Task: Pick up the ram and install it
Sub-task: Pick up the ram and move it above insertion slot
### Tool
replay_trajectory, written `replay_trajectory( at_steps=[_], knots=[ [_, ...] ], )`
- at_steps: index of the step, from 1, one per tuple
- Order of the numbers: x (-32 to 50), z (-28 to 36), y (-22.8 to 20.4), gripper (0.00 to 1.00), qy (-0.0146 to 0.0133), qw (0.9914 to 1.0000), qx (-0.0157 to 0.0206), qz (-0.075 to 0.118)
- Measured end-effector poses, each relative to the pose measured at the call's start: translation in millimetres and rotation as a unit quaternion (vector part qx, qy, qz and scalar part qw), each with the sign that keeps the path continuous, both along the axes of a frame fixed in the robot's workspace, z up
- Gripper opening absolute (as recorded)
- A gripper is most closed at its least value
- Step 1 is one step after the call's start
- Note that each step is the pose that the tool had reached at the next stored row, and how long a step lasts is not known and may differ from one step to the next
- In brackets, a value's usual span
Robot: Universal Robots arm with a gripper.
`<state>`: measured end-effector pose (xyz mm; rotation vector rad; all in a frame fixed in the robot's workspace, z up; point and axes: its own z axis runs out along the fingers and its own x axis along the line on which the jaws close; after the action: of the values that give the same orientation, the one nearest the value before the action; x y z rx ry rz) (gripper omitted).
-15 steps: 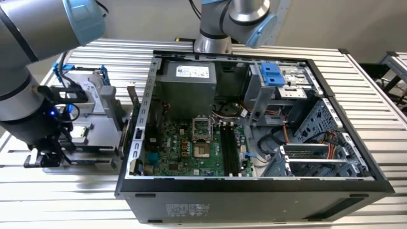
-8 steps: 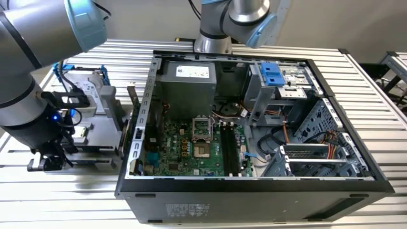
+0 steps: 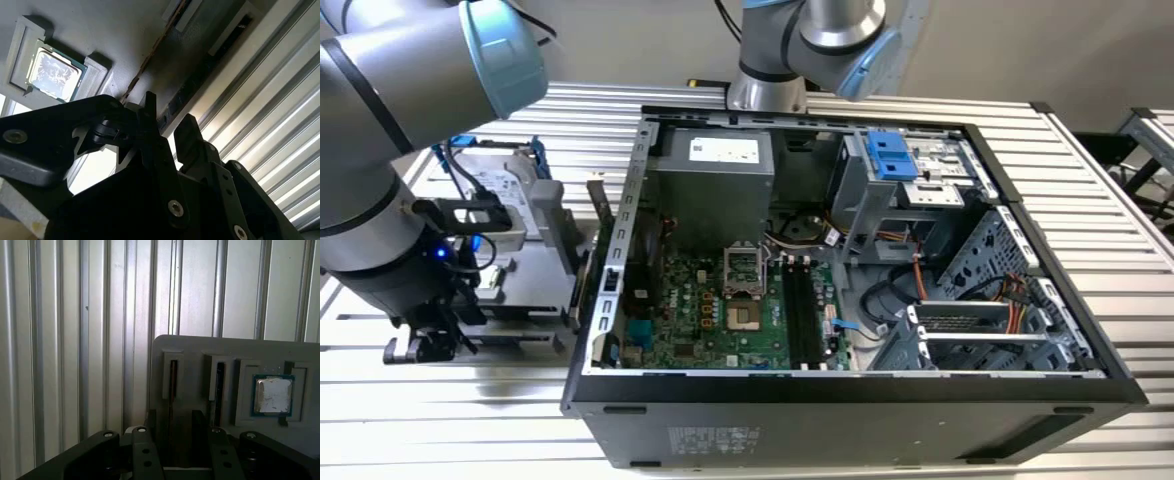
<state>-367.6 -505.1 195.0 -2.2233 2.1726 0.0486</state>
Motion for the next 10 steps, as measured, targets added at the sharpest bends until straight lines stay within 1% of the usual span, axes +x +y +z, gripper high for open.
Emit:
replay_trajectory(
  at_steps=[5,10],
  knots=[
    [0.0,-1.6,0.4,1.0,0.0,1.0,0.0,-0.001],
    [-0.2,-0.5,0.5,1.0,0.0001,1.0,0.0,-0.001]
  ],
)
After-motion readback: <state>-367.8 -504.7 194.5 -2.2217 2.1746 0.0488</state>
